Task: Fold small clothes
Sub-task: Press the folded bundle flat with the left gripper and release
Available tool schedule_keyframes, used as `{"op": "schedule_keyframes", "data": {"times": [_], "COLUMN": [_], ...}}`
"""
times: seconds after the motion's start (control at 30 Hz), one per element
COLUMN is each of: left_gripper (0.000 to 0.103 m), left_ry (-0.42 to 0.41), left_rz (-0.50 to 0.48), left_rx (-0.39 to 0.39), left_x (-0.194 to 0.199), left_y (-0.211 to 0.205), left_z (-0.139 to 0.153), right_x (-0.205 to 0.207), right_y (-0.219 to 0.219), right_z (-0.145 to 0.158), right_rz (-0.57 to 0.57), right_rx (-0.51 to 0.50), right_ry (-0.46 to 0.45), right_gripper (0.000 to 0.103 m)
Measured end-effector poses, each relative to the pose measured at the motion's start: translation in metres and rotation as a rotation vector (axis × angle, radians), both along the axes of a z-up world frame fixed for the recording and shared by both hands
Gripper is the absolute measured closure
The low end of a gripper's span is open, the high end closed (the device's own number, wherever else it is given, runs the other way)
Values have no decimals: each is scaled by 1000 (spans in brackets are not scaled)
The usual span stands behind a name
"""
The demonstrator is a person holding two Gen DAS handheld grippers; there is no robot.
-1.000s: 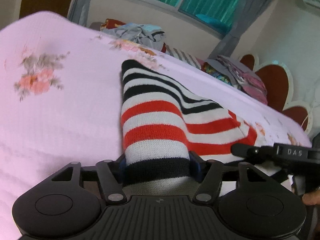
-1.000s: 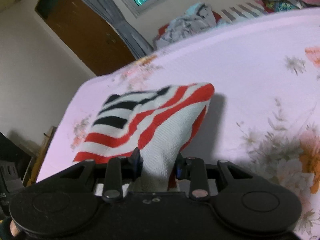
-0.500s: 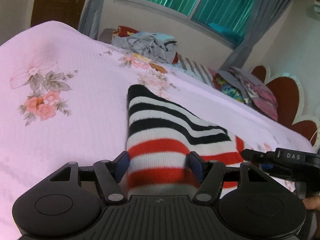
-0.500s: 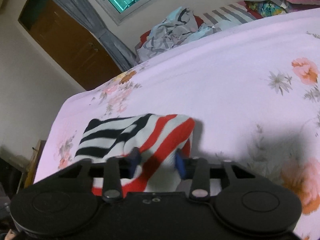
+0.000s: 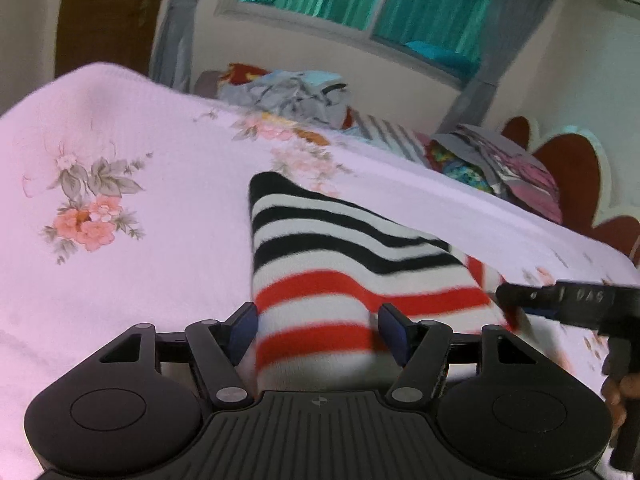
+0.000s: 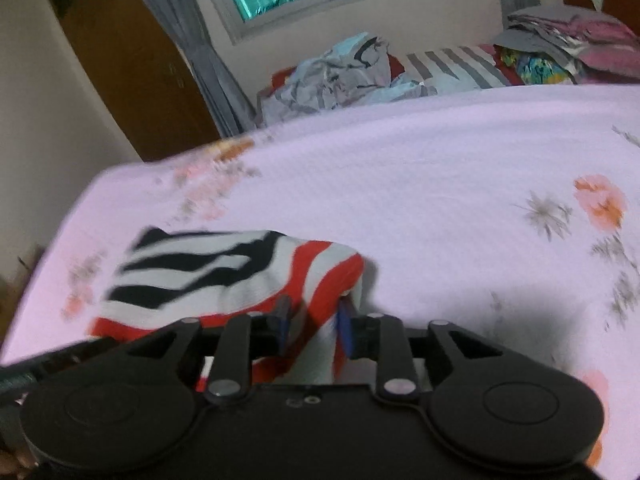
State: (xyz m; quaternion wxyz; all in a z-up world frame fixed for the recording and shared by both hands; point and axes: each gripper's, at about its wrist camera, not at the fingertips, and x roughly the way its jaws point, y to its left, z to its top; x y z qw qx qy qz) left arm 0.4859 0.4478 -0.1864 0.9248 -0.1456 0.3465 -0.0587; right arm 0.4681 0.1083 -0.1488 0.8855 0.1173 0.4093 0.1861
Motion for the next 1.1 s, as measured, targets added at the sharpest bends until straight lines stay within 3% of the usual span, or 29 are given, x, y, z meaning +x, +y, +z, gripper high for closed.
{"op": "schedule_keyframes", "data": {"times": [0.17, 0.47, 0.6, 0.7, 0.87, 0.93, 1.0, 1.1], "left_gripper": [38, 38, 38, 38, 38, 37, 37, 30], "left_ry": [8, 78, 92, 97, 100, 98, 101, 105], "left_rz": [-13, -12, -19, -19, -23, -25, -21, -19], "left_rx": [-18, -53, -51, -53, -28, -20, -14, -10], "left_x": [-40, -74, -76, -74, -75, -75, -75, -74], "left_y": [5, 6, 2, 2, -4, -5, -7, -9], "left_z": [3, -14, -23, -27, -21, -20, -20, -19], "right_x": [-48, -106, -115, -113, -124, -124, -121, -119], "right_y": [-10, -24, -26, -32, -28, -25, -25, -17], "right_z": [21, 18, 1, -15, -8, -16, -23, -19], "right_rz": [35, 1, -21, -51, -77, -66, -84, -55], "right_rx": [26, 92, -13, -14, -9, -58, -44, -108], "right_ry": [-39, 19, 46, 93, 78, 84, 108, 99], "right_gripper": [76, 75, 78, 78, 78, 75, 74, 74]}}
